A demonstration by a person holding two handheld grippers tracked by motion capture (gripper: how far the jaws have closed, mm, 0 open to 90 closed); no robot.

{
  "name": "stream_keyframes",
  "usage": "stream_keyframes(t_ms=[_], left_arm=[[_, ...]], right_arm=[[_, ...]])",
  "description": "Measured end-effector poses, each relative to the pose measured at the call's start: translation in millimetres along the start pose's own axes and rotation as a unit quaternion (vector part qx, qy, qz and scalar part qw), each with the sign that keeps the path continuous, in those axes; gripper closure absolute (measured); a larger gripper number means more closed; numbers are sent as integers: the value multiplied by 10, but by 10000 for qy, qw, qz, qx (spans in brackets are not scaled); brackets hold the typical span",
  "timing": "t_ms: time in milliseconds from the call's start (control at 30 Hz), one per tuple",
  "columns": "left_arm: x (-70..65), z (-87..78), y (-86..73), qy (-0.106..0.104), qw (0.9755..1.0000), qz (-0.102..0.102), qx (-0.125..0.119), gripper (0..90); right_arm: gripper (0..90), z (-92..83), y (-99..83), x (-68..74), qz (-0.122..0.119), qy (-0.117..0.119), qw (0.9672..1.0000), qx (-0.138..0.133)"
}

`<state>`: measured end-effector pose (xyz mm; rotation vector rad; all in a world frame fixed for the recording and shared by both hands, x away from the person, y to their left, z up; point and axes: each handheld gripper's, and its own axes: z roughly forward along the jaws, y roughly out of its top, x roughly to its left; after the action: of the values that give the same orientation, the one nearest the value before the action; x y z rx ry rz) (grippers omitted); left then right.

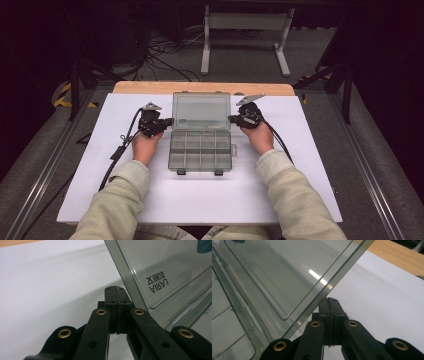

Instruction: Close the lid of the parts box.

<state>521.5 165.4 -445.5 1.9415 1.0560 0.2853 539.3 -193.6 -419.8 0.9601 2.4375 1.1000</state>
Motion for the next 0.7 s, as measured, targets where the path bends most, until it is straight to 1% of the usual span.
stream_keyframes(t_ms=[167,233,267,333,400,500,700], left_arm=[[-7,-19,10,-9,10000,48,-30,899],[-5,-29,15,6,9999,67,-78,899],[-9,-32,15,13,10000,44,-86,899],[-7,-36,17,9,9999,73,-79,899],[-11,-40,17,20,9999,51,-86,899],[-17,-46,22,31,9999,96,-100,899],[-23,-49,21,13,9999,69,-95,899]], right_arm=[[900,-25,16,0,0,-27,10000,-91],[900,-38,28,6,-8,-46,9999,-151],[900,-42,31,8,-21,-49,9998,-168],[900,-47,35,11,-30,-60,9998,-185],[900,-54,40,14,-37,-66,9997,-215],[900,-68,48,20,-52,-81,9997,-235],[900,-77,51,20,-76,-94,9996,-255]])
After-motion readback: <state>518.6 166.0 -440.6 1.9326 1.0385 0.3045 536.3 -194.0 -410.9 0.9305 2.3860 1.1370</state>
